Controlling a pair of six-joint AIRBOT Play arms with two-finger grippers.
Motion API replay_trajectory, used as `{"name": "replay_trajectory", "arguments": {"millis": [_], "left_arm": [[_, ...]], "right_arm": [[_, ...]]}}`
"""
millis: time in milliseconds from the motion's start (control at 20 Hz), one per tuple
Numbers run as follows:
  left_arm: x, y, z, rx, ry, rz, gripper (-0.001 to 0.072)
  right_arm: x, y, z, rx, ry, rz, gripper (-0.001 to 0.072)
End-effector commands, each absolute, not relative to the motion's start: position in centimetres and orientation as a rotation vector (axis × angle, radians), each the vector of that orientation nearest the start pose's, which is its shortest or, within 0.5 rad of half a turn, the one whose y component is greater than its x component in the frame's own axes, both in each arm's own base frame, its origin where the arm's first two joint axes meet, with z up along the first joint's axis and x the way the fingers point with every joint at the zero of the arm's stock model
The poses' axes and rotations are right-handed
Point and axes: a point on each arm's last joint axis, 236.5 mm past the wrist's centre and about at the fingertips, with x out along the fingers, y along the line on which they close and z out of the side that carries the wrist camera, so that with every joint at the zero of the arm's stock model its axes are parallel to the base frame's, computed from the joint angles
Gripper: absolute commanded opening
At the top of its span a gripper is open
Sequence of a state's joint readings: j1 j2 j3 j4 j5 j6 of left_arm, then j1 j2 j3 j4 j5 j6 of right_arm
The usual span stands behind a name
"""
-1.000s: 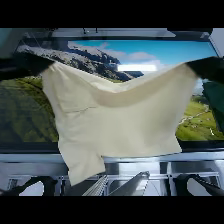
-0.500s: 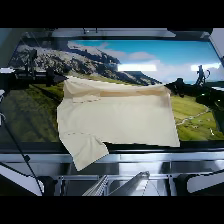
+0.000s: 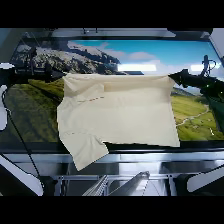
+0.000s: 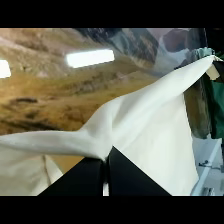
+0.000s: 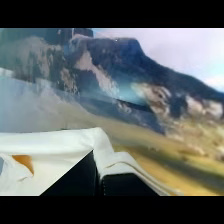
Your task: Fold the shirts.
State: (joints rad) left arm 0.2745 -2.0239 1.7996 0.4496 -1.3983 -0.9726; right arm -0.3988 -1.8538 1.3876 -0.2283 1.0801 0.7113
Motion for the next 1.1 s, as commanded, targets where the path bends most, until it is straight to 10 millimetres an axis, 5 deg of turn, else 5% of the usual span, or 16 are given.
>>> {"name": "replay_trajectory", "arguments": {"millis": [0, 200, 500, 700, 1050], "left_arm": [[51.9, -6.5, -1.0, -0.654, 1.141, -0.782, 0.0019], [48.7, -6.4, -2.7, -0.628, 1.312, -0.77, 0.0018], [46.0, -5.0, -5.8, -0.734, 1.336, -0.656, 0.0019], [44.4, -6.4, -7.8, -0.723, 1.359, -0.657, 0.0019], [45.7, -7.2, -9.7, -0.673, 1.317, -0.601, 0.0019]], "right_arm": [[52.2, -0.6, -2.7, 0.755, 0.858, 0.557, 0.0014], [51.4, -1.0, -3.9, 0.71, 0.908, 0.542, 0.0015], [50.0, -1.5, -6.4, 0.671, 0.998, 0.525, 0.0015], [49.0, -0.6, -8.0, 0.718, 1.054, 0.559, 0.0014], [48.3, -0.2, -8.7, 0.73, 1.084, 0.578, 0.0015]]}}
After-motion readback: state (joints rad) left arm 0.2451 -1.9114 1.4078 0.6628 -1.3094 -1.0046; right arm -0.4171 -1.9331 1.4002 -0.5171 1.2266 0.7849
